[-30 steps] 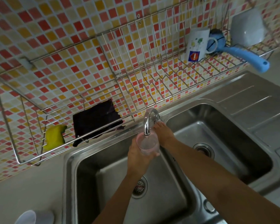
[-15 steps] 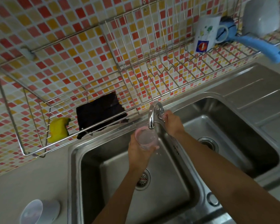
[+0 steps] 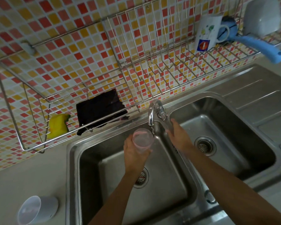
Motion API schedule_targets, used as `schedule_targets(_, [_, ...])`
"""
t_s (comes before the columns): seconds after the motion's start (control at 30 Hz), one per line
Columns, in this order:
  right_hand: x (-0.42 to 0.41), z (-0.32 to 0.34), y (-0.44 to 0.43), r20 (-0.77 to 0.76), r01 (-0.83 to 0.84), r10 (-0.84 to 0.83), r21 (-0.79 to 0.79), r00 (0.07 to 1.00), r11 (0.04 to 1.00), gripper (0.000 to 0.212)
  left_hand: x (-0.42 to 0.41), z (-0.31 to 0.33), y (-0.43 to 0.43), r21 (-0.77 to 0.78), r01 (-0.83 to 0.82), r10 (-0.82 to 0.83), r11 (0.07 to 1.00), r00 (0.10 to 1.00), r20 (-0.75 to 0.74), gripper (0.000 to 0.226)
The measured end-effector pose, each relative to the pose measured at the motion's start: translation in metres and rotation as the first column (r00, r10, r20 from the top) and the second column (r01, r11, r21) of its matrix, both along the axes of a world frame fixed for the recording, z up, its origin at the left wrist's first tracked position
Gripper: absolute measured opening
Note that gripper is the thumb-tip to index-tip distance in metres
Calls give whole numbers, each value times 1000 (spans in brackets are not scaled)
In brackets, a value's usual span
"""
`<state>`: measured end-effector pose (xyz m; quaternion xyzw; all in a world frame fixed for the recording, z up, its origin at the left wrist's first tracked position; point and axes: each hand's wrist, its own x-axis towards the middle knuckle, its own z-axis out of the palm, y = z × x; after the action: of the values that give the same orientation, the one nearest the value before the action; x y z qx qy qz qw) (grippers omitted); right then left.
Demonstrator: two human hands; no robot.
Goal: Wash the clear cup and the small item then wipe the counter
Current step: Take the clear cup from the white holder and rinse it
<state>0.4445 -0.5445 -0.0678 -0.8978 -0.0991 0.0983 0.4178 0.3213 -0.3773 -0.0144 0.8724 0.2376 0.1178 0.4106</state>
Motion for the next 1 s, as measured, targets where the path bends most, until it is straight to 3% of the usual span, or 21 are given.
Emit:
schedule_targets(0.2, [-57,-47,-17,91,-130,167,-315,982,940,65,-23,-12,15,220,139,-103,965,980,-168,69])
schedule_targets(0.33, [-59,-58,-18,144,-143,223,-425,964,894,64,-29,-28,30,454,280,-144,846,940,-311,63])
schedule_targets(0.5, [-63,-60,-16,174,-115,227,-493,958,863,62,-41,-25,36,447,279,-117,850,927,-355,61])
schedule_targets(0.63, [-64,-60,-16,174,-110,232,-524,957,844,60,-43,-27,38,520,323,-89,791,901,-424,67])
schedule_targets(0.73, [-65,-61,-17,177,-113,242,-537,954,836,59,-47,-32,42,614,371,-79,697,891,-448,68])
schedule_targets(0.87, [-64,-63,-16,153,-125,249,-557,956,821,58,-52,-36,49,758,454,-84,468,877,-473,82])
schedule_targets(1.0, [-65,-63,-16,160,-117,253,-577,954,808,57,-54,-26,49,786,547,-52,288,828,-558,90])
